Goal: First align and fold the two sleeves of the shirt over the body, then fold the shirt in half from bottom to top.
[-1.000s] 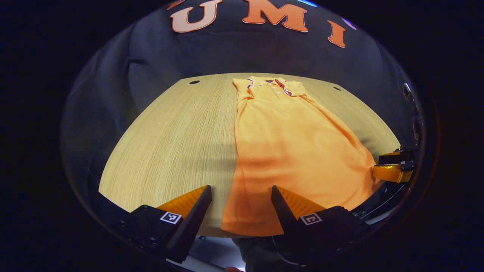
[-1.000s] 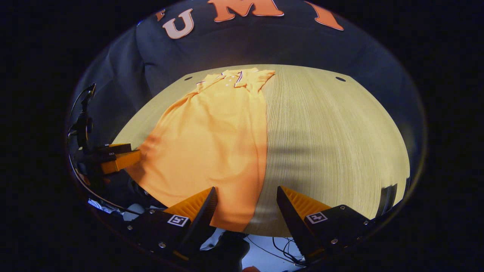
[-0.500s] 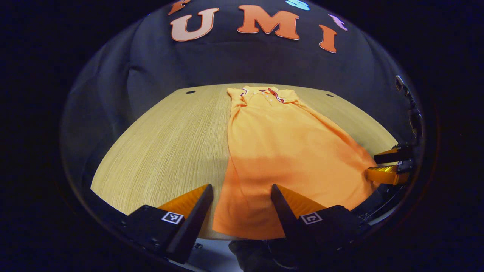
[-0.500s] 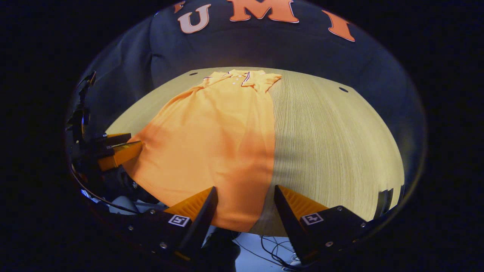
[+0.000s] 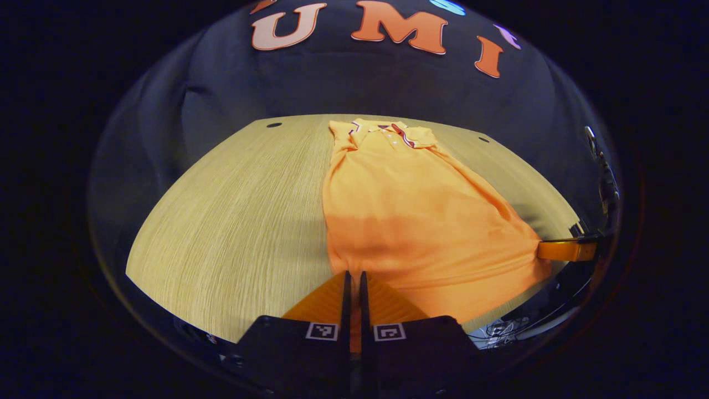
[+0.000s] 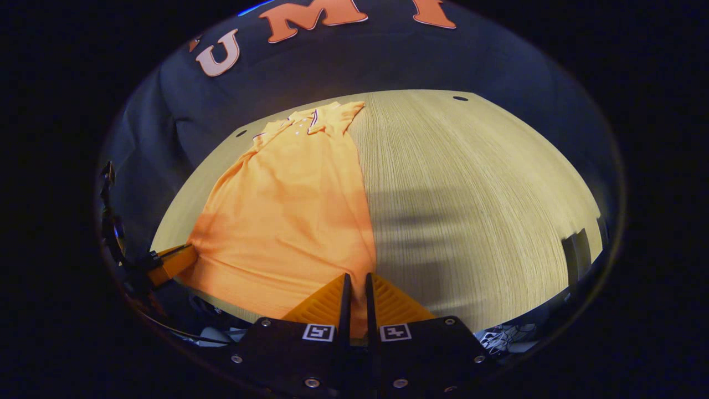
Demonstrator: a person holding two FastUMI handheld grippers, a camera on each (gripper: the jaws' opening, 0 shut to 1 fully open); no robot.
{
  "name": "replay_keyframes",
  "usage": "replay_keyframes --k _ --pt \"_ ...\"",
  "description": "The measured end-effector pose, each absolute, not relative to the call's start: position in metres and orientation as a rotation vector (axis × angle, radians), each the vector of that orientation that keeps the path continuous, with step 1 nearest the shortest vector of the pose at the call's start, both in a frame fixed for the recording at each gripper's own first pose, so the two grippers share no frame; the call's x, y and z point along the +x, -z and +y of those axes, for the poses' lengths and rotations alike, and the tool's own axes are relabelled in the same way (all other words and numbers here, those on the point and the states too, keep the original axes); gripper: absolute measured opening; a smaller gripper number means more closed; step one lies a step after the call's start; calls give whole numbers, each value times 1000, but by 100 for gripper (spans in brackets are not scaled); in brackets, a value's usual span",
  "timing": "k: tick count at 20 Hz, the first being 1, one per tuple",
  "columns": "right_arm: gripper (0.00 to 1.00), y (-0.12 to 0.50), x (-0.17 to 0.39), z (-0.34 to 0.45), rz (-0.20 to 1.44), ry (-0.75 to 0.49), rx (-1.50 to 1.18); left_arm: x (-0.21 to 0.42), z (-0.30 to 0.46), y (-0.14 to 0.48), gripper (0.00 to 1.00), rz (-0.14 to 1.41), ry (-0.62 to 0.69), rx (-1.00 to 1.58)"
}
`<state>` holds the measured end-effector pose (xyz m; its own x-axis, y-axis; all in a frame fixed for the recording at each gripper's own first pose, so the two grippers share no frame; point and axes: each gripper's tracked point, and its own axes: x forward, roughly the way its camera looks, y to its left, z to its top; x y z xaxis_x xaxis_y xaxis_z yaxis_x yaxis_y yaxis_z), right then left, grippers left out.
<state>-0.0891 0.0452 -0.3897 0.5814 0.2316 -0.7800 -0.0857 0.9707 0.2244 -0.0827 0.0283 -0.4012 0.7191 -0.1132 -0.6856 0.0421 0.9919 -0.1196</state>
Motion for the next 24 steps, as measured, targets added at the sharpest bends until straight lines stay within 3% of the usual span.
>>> replay_keyframes --k 1,2,4,8,9,14,24 --pt "16 386 -93 46 945 -186 169 -84 28 400 9 780 93 -78" --pt "8 386 -90 48 945 -198 176 -80 25 400 9 792 105 -73" --pt "10 388 -90 55 970 -217 192 -80 21 399 3 818 117 -90" --pt "9 376 -92 58 998 -208 196 -81 21 398 3 847 107 -75" --pt "1 387 -86 58 990 -225 187 -81 21 398 3 853 106 -61" --pt "0 386 -84 62 985 -260 131 -79 16 397 3 873 115 -64" --pt "0 353 -66 76 942 -341 341 -59 6 353 3 786 141 -130"
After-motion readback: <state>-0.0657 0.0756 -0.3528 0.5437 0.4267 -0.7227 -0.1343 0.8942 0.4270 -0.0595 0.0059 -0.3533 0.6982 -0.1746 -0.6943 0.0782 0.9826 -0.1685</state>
